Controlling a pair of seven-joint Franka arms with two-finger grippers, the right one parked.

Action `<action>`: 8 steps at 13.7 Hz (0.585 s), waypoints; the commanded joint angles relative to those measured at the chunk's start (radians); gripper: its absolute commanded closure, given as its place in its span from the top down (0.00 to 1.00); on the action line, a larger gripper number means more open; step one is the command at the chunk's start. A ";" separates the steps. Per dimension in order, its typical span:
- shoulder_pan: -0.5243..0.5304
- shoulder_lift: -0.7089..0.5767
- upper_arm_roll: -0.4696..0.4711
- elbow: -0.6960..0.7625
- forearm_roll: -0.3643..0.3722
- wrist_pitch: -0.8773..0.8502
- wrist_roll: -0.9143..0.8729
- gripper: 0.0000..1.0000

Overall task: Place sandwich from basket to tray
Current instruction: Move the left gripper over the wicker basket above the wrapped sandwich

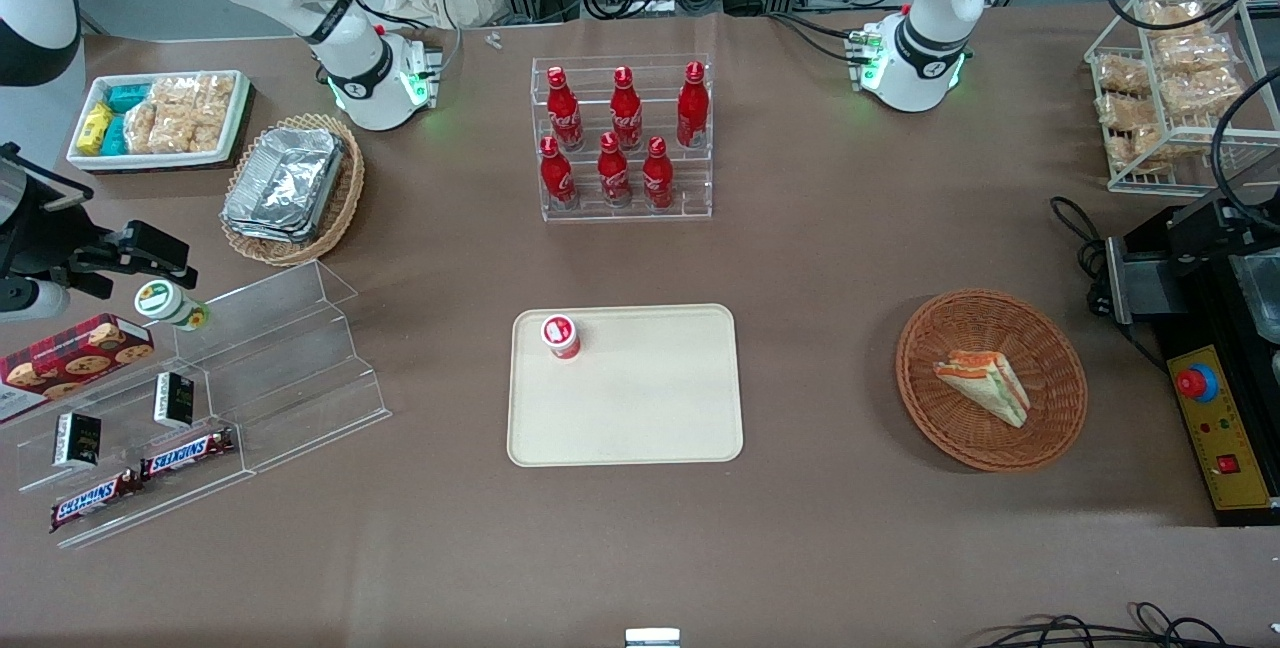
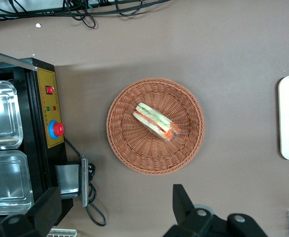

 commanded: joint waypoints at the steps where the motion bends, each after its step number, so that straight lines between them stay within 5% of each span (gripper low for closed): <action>1: -0.013 -0.020 0.018 -0.003 -0.003 -0.021 0.008 1.00; 8: -0.007 -0.026 0.017 -0.063 -0.006 -0.015 0.015 1.00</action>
